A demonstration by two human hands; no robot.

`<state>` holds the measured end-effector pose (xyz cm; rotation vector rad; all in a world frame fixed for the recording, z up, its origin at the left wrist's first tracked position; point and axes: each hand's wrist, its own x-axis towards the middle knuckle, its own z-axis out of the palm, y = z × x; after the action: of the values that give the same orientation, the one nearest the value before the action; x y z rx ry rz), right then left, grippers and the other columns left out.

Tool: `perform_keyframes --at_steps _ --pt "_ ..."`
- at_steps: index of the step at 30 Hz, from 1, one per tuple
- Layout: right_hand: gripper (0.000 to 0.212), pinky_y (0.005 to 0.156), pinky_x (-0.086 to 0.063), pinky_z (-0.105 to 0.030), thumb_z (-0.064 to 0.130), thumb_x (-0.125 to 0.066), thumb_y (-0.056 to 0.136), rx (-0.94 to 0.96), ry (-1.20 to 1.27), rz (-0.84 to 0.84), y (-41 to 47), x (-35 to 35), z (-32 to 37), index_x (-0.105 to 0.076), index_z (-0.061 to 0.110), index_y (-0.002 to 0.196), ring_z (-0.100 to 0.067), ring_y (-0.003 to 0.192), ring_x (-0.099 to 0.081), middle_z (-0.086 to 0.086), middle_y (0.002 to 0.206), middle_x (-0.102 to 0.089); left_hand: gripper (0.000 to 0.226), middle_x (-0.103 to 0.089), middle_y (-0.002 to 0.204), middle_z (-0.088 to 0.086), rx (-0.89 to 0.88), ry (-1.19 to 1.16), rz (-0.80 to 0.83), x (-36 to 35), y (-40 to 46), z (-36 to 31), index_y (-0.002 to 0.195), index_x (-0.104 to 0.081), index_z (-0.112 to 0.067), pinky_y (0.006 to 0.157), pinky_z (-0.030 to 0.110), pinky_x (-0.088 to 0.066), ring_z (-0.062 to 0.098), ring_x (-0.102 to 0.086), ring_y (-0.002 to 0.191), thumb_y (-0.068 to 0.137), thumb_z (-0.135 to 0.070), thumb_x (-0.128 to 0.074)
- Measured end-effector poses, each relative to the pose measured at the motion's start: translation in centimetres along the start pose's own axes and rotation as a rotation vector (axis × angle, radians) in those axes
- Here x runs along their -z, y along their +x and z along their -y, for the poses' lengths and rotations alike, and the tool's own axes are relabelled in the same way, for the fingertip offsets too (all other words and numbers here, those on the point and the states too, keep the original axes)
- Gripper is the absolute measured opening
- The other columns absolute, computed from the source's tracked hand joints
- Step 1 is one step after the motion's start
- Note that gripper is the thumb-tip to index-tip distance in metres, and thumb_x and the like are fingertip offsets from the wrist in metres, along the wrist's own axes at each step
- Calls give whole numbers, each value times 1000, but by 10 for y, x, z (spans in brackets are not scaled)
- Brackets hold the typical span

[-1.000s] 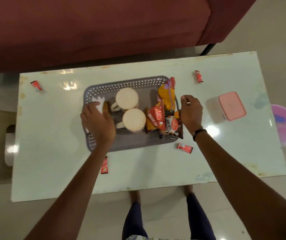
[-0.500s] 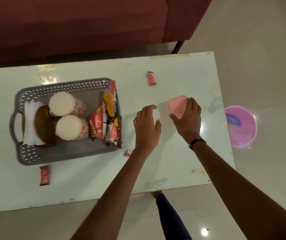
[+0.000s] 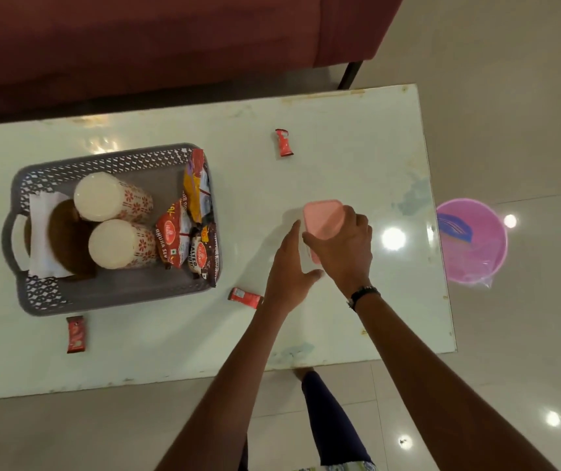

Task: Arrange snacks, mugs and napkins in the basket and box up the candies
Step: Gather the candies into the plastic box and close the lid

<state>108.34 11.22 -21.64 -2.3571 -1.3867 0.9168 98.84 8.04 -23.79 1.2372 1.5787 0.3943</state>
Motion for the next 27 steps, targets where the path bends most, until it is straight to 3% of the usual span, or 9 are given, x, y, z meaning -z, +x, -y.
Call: perform_keyframes --at_steps 3,10,15,17,21,24,27 --pt "81 75 -39 -30 46 -76 67 -44 48 48 -3 2 2 -40 14 132 -24 119 -45 -7 127 -49 103 -28 155 1 -56 -38 -36 3 4 -2 148 -15 -18 108 27 -30 19 -30 141 69 -27 -81" --pt "80 78 -40 -28 52 -74 66 -61 107 163 -12 14 6 -46 19 133 -24 114 -51 -5 122 -53 123 -25 152 -2 -146 -57 -10 16 6 3 146 -14 -19 105 39 -44 18 -31 137 51 -30 -90" --pt "51 69 -52 -26 49 -79 62 -42 236 305 -7 33 9 -67 20 103 -18 93 -64 5 98 -68 118 -28 146 -5 -200 30 -21 27 6 5 142 -20 -21 96 27 -45 12 -38 127 48 -35 -91" --pt "42 74 -56 -30 45 -81 62 -51 306 386 -2 40 6 -72 20 94 -17 92 -67 5 94 -72 116 -27 142 -4 -232 43 -16 30 6 1 140 -21 -19 89 25 -47 7 -37 116 48 -32 -90" --pt "46 86 -58 -40 40 -85 57 -55 425 489 10 50 0 -74 23 99 -15 96 -68 5 101 -73 112 -28 141 4 -273 25 -42 25 6 -5 139 -22 -12 90 12 -38 5 -33 121 51 -27 -90" --pt "35 82 -59 -32 36 -85 59 -23 445 566 20 52 -4 -75 33 92 -9 94 -69 12 100 -72 108 -29 140 6 -270 -32 -53 22 8 -5 137 -24 -9 86 -5 -33 7 -34 121 52 -22 -90" --pt "27 70 -60 -22 29 -85 63 -16 497 631 29 54 -9 -74 35 87 -3 85 -71 14 99 -73 107 -30 137 4 -274 -59 -50 19 10 -6 136 -26 -10 88 -6 -32 5 -34 120 51 -21 -90"
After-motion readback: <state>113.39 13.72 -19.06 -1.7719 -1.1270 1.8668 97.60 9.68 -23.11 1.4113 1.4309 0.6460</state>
